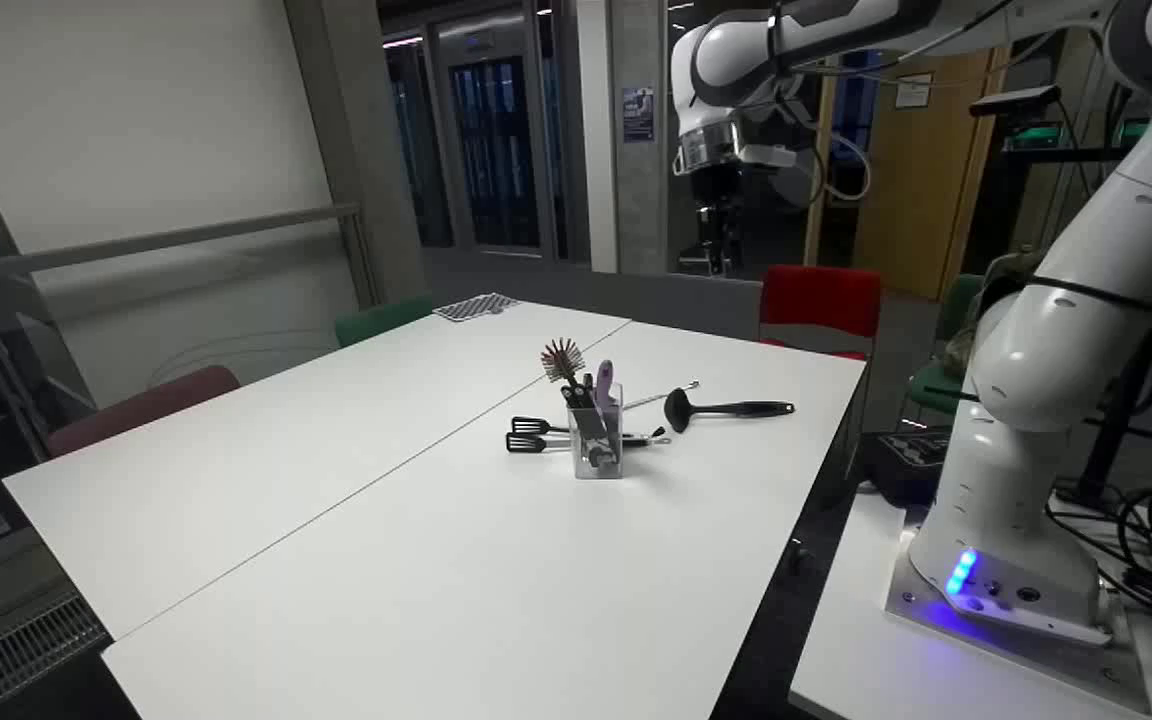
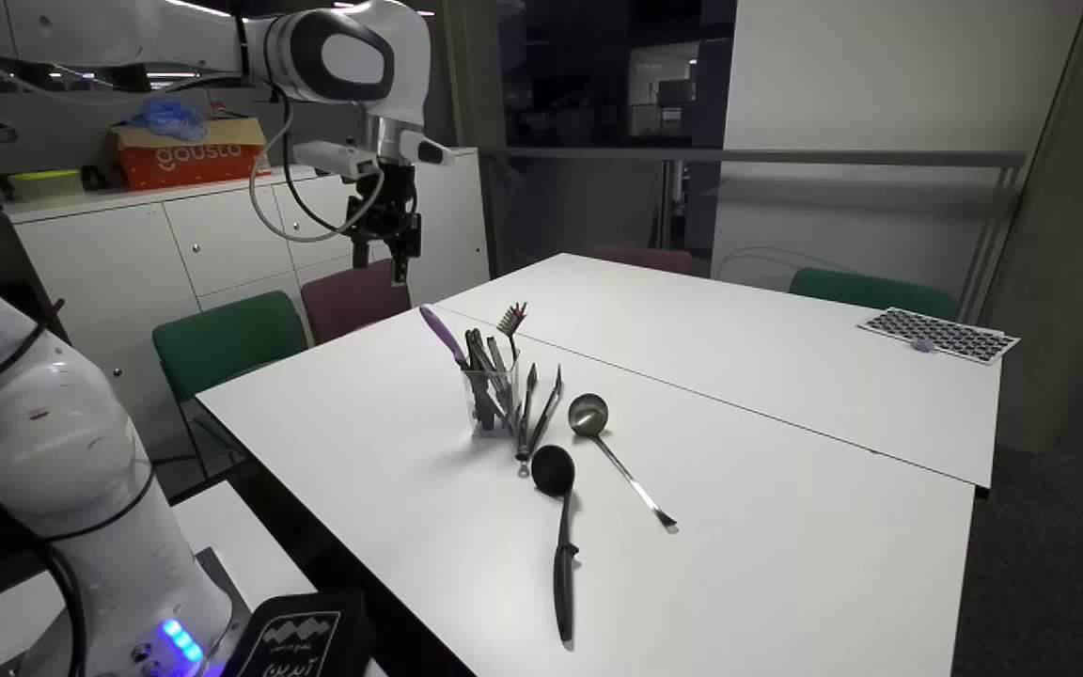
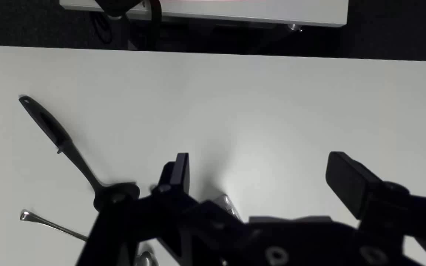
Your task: Take the can open out of the holder and put it on the table
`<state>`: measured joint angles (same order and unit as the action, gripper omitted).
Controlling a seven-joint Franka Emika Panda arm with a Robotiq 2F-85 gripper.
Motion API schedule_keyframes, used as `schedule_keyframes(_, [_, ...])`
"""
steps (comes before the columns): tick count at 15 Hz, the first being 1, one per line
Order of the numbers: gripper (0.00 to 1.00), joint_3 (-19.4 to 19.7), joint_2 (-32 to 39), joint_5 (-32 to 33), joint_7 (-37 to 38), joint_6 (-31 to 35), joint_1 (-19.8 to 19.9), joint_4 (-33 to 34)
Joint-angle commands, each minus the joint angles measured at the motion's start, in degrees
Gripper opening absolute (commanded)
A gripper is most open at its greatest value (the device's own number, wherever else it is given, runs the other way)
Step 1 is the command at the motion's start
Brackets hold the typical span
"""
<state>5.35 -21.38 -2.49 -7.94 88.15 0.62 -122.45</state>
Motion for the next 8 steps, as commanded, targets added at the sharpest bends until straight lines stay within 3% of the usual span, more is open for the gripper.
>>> schedule_keyframes(1, [1.00,-0.4,0.1,-0.1,-0.1,-0.2,0.5,0.2])
schedule_keyframes(4, [1.00,-1.8,2.5,3.8,1.4,-1.6,0.6,2.2])
schedule_keyframes(8, [1.00,-4.4,12.1,13.0,2.2,-5.1,0.0,11.6])
